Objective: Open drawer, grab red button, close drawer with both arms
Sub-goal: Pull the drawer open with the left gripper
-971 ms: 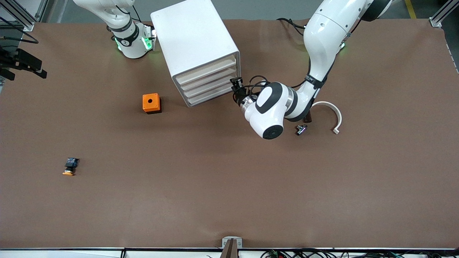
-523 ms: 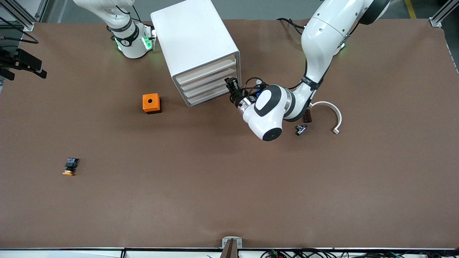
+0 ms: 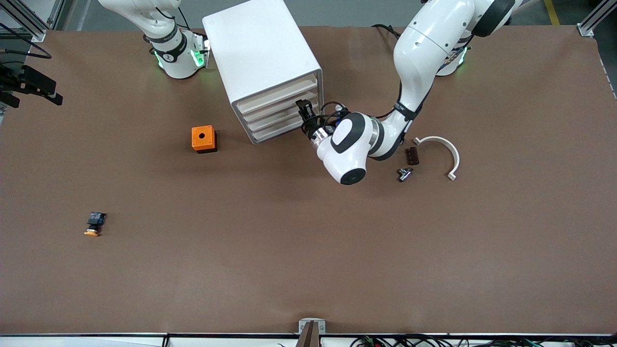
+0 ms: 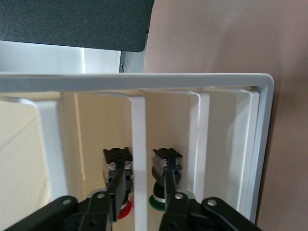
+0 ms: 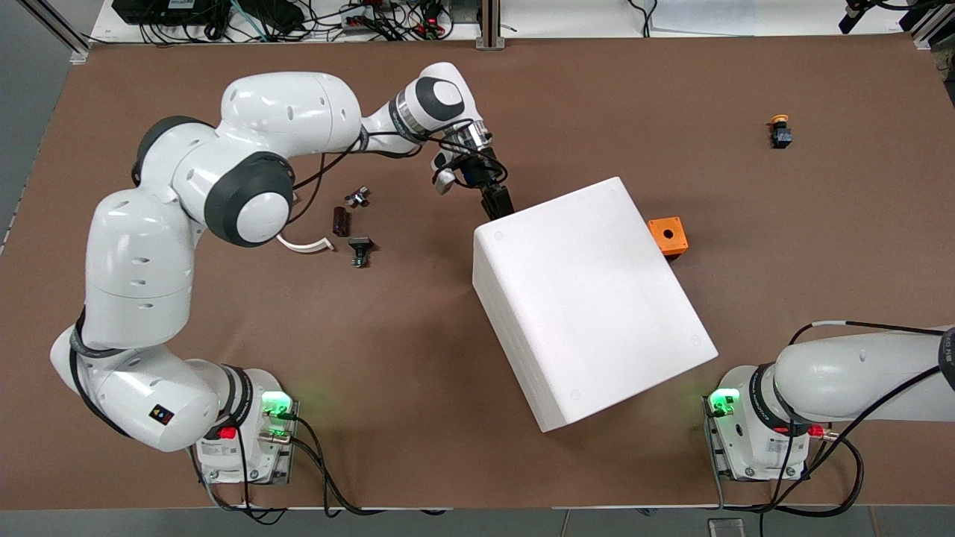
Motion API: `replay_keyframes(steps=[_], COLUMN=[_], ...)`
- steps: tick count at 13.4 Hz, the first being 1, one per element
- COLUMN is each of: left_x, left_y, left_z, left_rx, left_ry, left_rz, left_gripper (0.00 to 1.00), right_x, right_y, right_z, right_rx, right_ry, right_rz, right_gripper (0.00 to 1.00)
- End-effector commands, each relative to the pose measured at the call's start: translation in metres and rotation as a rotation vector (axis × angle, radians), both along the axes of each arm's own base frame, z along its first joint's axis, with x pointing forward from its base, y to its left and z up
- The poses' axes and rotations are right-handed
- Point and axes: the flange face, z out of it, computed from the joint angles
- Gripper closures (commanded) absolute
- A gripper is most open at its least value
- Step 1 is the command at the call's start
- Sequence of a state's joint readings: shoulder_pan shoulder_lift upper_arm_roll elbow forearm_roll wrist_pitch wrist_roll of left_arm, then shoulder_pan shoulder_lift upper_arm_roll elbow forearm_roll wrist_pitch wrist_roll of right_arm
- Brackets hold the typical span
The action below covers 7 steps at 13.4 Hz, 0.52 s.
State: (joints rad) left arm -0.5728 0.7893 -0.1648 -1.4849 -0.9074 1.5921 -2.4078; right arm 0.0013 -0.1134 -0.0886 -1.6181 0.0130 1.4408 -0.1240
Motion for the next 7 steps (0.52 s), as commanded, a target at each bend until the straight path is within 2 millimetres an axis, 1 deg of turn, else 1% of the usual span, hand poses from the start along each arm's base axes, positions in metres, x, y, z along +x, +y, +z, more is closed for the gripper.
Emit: replay_keyframes(steps=[1, 3, 4, 5, 7], left_x=[-0.005, -0.007, -0.008, -0.012, -0.02], left_y=[-0.015, -0.017, -0.017, -0.021, -0.028], left_z=[0.002, 0.003, 0.003, 0.002, -0.004], left_rx=[-0.001, -0.002, -0.002, -0.003, 0.002], left_ry=[0.004, 0.002, 0.004, 0.003, -0.005], left_rz=[0.007, 0.004, 0.003, -0.006, -0.014], left_gripper=[0.49, 0.49, 0.51, 0.56, 0.6], right_x=[-0.008, -0.009, -0.009, -0.009, -0.008], right_y=[0.0, -0.002, -0.002, -0.002, -0.002], right_z=[0.003, 0.003, 0.004, 0.004, 0.004], right_rx=[-0.021, -0.033, -0.033, -0.033, -0.033], right_ry=[-0.007, -0.006, -0.007, -0.007, -0.009], right_rz=[0.005, 0.003, 0.003, 0.003, 0.001], right_gripper=[0.0, 0.0, 0.0, 0.0, 0.0])
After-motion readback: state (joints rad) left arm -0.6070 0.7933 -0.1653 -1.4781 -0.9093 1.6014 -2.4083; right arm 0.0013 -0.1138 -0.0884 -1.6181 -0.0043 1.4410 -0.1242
